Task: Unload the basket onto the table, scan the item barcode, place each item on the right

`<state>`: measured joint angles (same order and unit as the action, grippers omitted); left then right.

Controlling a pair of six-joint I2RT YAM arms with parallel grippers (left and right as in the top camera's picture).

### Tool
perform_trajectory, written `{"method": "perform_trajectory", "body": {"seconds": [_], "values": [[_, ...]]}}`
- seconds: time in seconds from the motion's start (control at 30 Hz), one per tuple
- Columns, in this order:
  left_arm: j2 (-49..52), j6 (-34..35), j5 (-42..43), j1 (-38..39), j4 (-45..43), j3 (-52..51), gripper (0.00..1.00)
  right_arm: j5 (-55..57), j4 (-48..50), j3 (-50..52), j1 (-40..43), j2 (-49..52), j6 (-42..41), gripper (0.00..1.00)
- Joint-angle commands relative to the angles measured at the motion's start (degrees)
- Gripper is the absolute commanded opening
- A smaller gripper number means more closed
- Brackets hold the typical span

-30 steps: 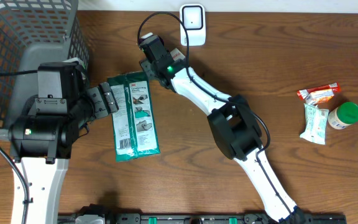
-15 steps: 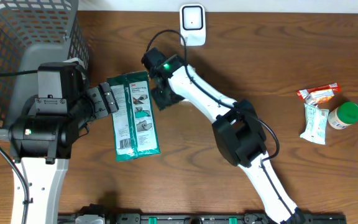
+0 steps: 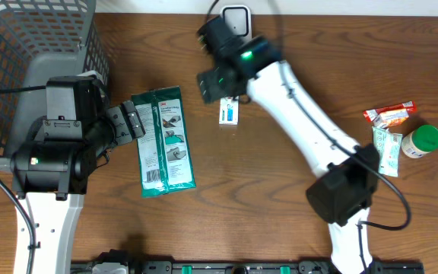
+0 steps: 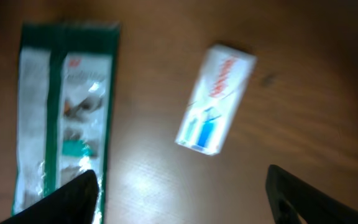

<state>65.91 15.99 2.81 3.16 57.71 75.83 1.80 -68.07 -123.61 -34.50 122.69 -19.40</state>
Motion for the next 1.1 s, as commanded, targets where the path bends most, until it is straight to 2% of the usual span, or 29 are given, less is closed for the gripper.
{"method": "perform_trajectory", "body": {"seconds": [0.0,0.2,0.33,0.57,0.63,0.7,0.73,0.93,1.07], "values": [[0.0,-1.1,-0.5,-0.1,0.1,0.5,0.90,1.7,-0.2,0.7,3.0,3.8,-4.0,0.86],[0.0,-1.1,-0.5,-0.1,0.1,0.5,0.90,0.5,4.5,0.7,3.3,10.0,-4.4,0.86],[0.0,-1.1,-0.5,-0.1,0.1,0.5,0.90,0.5,6.1,0.7,3.1,13.8,-4.4,0.79],[0.0,-1.1,-0.5,-0.1,0.1,0.5,0.90,0.5,6.3,0.7,2.5,17.0,-5.0,0.77],[0.0,-1.1,-0.5,-0.1,0.1,0.5,0.90,0.5,5.6,0.8,2.4,17.4,-5.0,0.70],[0.0,-1.1,-0.5,-0.1,0.1,0.5,0.90,0.5,4.7,0.8,2.0,17.4,-5.0,0.59],[0.0,-1.1,-0.5,-0.1,0.1,0.5,0.90,0.5,4.3,0.8,1.7,17.4,-5.0,0.58],[0.0,-1.1,-0.5,-0.1,0.1,0.5,0.90,4.0,4.2,0.8,0.5,17.5,-6.7,0.69],[0.0,-1.1,-0.5,-0.1,0.1,0.5,0.90,7.4,5.5,0.8,0.5,17.8,-8.2,0.69]]}}
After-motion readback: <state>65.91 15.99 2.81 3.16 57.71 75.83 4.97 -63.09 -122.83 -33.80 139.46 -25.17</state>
